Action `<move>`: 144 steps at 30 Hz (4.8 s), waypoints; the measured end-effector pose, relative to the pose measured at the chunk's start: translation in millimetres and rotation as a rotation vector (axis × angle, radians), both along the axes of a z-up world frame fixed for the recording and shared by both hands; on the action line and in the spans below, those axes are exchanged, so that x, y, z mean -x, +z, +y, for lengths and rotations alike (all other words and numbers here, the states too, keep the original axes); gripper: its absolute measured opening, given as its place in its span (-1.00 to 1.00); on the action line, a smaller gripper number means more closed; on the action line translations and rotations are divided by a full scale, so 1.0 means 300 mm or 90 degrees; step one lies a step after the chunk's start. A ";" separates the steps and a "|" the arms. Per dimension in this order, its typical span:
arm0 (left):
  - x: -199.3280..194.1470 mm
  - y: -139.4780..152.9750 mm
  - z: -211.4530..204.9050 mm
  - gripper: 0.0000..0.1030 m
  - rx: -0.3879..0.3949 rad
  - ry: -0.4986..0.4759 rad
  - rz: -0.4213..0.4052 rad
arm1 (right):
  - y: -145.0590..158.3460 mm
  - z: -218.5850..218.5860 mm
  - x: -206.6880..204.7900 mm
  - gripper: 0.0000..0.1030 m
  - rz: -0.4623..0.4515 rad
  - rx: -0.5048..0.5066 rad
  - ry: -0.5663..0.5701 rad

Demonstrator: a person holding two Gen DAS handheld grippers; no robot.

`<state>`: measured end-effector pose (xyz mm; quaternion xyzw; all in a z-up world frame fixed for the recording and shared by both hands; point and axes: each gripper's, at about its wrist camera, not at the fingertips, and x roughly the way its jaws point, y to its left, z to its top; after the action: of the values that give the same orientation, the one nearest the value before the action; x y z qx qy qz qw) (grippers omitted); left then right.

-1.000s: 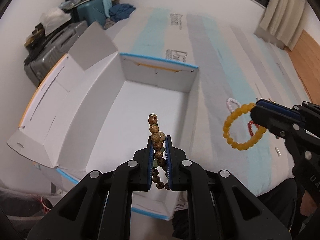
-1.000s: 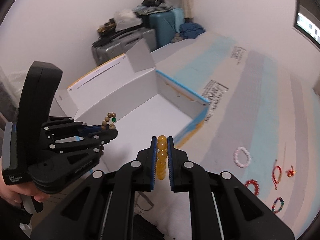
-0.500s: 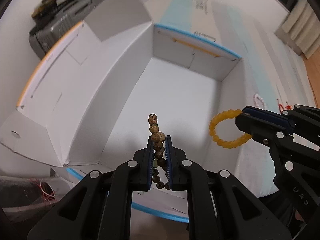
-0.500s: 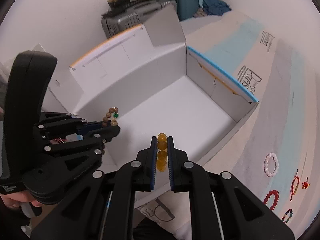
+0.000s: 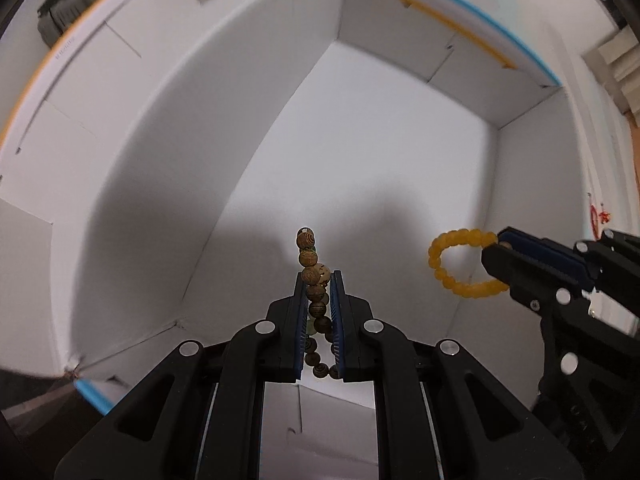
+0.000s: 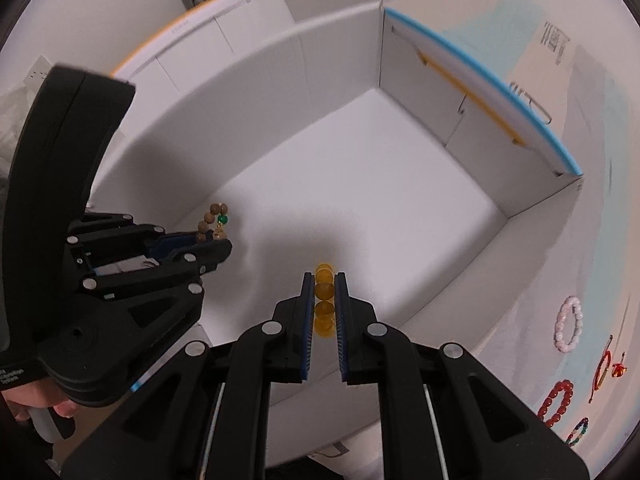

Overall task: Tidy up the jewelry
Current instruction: 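Carry both held bracelets over the open white cardboard box, then lower and open both grippers, dropping the bracelets into the box, then move both tools back over the remaining bracelets on the bed, then grasp the red bead bracelet with the left gripper while the right grasps the pearl pendant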

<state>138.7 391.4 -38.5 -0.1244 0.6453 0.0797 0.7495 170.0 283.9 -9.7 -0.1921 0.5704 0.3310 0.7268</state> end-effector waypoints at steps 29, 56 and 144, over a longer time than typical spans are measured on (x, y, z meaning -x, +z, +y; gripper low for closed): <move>-0.081 -0.081 0.003 0.10 -0.064 0.019 0.066 | -0.085 0.019 0.012 -0.60 0.018 0.021 -0.001; 0.090 0.151 -0.104 0.89 -0.125 0.033 -0.102 | 0.168 -0.206 0.018 0.63 -0.140 -0.060 -0.042; -0.215 -0.201 -1.466 0.87 -0.065 -0.270 -0.182 | -0.303 -1.680 0.162 0.55 -0.129 0.015 -0.288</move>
<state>203.3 -48.5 -98.7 0.0419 0.5393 -0.0650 0.8386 121.4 -220.2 -100.7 -0.1002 0.5268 0.1318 0.8337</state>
